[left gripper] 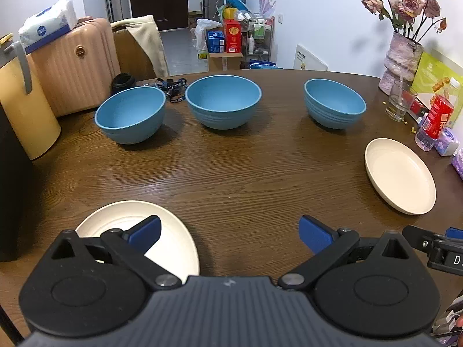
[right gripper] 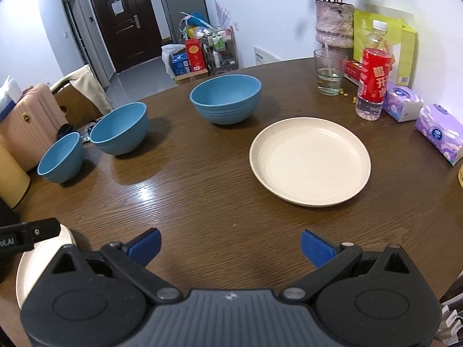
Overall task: Organize plates and bowls
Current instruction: 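Move both open tools toward the single cream plate beside the red bottle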
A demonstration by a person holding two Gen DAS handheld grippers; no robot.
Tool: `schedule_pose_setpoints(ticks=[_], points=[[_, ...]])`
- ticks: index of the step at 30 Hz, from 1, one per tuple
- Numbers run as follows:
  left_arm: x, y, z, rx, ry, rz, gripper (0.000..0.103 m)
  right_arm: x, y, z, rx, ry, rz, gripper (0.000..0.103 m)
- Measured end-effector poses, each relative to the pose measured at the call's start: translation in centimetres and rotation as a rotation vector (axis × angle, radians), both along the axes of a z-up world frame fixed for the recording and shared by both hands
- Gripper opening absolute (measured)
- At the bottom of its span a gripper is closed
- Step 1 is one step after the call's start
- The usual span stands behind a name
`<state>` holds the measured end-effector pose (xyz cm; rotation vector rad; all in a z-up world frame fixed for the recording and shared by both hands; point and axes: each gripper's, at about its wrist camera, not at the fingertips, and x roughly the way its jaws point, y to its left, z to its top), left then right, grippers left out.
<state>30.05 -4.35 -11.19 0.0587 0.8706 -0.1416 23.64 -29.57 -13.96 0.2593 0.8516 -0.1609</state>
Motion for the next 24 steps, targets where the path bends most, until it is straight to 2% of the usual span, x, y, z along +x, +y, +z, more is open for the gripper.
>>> schedule_pose_setpoints(ticks=[24], points=[[1.7,-6.6,-0.4,-0.018,0.007,-0.049,0.103,0.4,-5.9,-0.1,-0.032,0.026,-0.045,0.103]])
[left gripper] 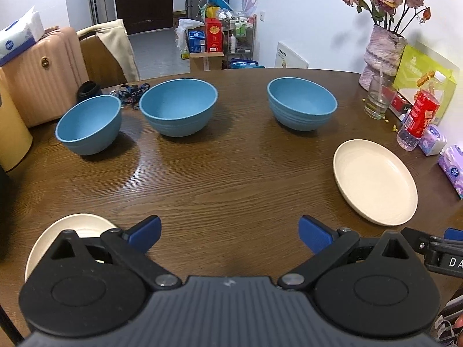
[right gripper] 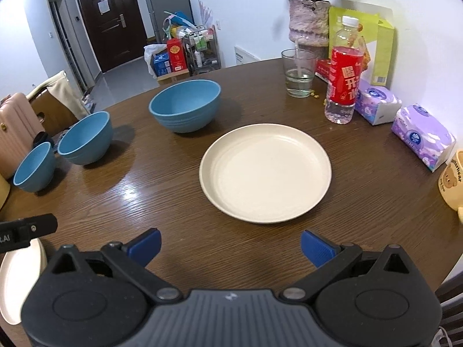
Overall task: Organize plates and bowls
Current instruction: 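Move both open tools toward the single cream plate beside the red bottle, then close the left gripper on the cream plate rim while the right gripper closes on it too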
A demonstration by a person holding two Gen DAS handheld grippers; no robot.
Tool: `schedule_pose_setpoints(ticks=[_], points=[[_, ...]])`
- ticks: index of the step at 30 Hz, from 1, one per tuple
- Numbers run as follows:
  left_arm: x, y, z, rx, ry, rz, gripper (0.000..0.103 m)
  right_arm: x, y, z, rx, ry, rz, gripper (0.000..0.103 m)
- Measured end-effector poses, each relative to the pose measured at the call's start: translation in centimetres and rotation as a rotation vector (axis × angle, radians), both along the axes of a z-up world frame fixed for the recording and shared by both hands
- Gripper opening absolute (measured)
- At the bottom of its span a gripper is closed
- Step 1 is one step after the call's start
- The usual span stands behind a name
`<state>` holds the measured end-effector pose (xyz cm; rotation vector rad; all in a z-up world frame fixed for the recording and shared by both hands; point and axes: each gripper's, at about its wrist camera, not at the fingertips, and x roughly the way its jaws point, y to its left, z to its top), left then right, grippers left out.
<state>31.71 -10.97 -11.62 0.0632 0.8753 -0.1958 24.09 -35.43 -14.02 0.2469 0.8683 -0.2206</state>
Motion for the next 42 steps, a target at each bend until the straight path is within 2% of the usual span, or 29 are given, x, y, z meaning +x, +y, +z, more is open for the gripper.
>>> schedule_pose_setpoints(ticks=[21,33,42], points=[[2.8,-7.8,-0.9,0.022,0.013,-0.055,0.103,2.9,-7.2,-1.8,0.027,0.05,-0.068,0.103],[5.4,-12.5,-2.7,0.02,0.059,-0.079,0.103,4.9,-11.9,-3.2,0.038,0.088,-0.118,0.103],[8.0,-15.8,-4.8,0.027,0.123,-0.074,0.103,6.8,-15.0,-4.7,0.055,0.109,-0.142,0.102]])
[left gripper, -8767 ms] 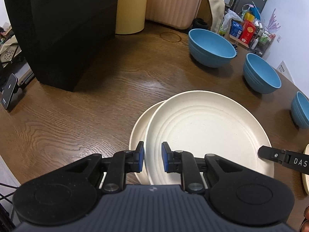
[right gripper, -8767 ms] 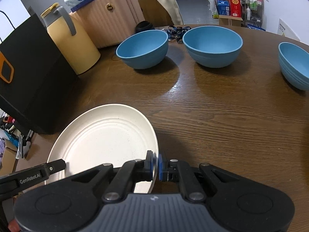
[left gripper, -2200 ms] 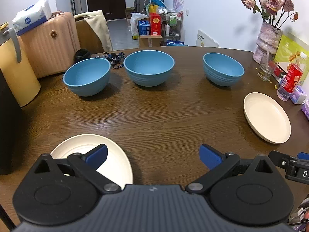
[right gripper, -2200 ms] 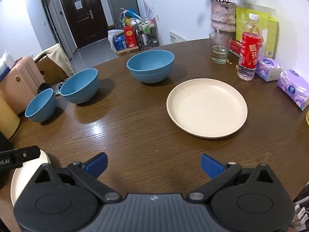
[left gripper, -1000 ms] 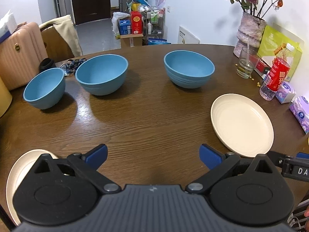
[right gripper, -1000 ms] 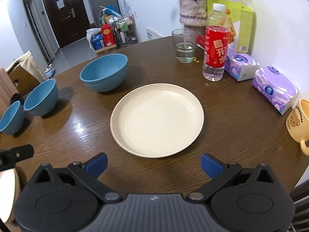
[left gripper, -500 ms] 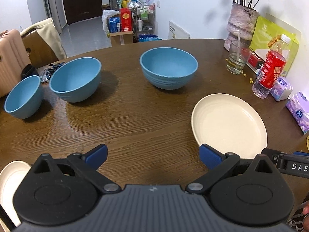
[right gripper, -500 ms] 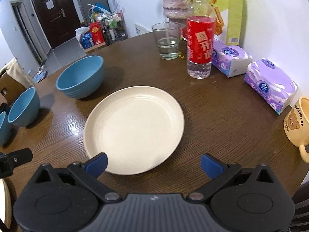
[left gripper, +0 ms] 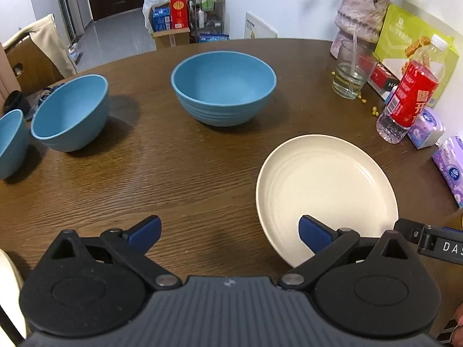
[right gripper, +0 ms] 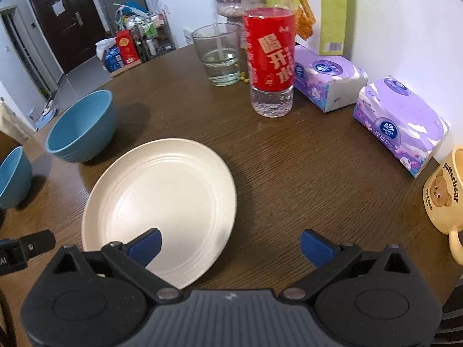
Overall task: Organize plates and bowls
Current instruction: 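Close the left gripper on the cream plate rim while the right gripper closes on it too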
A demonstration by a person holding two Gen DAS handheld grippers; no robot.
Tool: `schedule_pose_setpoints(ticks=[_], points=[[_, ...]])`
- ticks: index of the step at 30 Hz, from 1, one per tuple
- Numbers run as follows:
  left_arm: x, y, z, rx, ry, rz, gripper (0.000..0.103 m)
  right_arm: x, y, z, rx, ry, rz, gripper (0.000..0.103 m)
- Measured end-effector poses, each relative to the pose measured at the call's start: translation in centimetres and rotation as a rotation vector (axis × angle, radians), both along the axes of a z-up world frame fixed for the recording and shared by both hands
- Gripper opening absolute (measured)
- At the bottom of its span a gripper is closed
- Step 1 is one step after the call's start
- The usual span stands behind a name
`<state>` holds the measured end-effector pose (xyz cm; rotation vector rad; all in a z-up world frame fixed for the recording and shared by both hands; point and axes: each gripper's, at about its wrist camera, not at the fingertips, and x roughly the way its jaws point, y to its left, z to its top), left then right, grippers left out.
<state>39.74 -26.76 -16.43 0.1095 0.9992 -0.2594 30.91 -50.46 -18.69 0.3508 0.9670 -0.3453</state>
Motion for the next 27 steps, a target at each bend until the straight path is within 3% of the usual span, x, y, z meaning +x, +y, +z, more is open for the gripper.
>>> schedule_pose_setpoints(ticks=[12,15,21,27], points=[[3.0,-2.7,-2.2,0.001,0.069,0.03,0.103,3.0,-3.0,-1.3,0.064,-0.005,0.029,0.09],[3.5,-3.0,-2.8,0.001,0.085,0.041,0.102,3.8,-3.5,-1.7,0.062,0.009,0.027,0.078],[4.3,-3.4,-3.8,0.006,0.114,0.057,0.085,4.7,-4.1,-2.6,0.067,0.027,0.038,0.059],[5.0,-3.6,-4.3,-0.004,0.146,0.064,0.057,5.3,-4.6,-3.2,0.106,0.027,0.05,0.036]])
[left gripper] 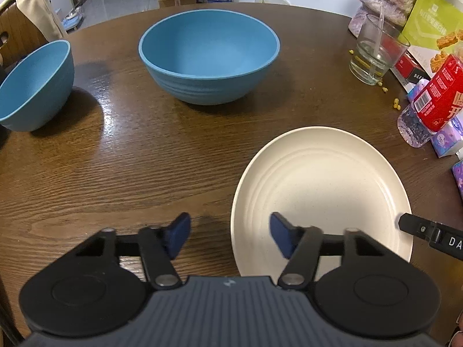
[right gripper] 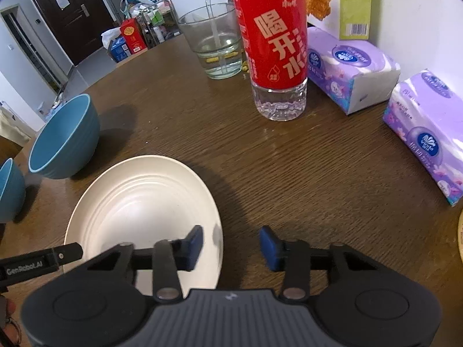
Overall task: Organize plates and bowls
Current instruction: 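Close the left gripper on the cream plate rim while the right gripper closes on it too, then carry the gripped cream plate toward the other cream plates with both grippers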
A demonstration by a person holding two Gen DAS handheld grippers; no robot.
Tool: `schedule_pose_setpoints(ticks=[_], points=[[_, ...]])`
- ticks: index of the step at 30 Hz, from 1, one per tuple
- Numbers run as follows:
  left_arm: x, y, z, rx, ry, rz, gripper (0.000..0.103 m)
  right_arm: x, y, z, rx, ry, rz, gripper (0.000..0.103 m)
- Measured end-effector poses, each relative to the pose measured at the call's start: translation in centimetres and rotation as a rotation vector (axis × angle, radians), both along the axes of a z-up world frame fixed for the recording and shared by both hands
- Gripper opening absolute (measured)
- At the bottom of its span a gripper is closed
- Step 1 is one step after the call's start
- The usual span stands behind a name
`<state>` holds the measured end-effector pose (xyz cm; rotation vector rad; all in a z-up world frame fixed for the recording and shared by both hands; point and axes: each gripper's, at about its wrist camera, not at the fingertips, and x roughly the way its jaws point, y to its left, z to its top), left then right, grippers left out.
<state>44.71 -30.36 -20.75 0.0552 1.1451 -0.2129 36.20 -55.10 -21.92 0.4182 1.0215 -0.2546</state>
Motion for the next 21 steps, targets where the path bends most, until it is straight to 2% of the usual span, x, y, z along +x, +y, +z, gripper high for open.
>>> schedule_pose_setpoints(ticks=[8,14,21], points=[[0.7,0.1,-0.9,-0.004,0.046,0.014,0.03,0.5,-0.2,-0.9,0.048,0.01,0.012,0.018],[1.0,-0.1,-1.0,-0.038,0.055,-0.001,0.017,0.8,-0.2,-1.3,0.083,-0.005,0.022,0.007],[1.1,-0.3,-1.1,-0.041,0.049,-0.01,0.015,0.9,-0.3,-1.6,0.097,-0.024,0.025,0.007]])
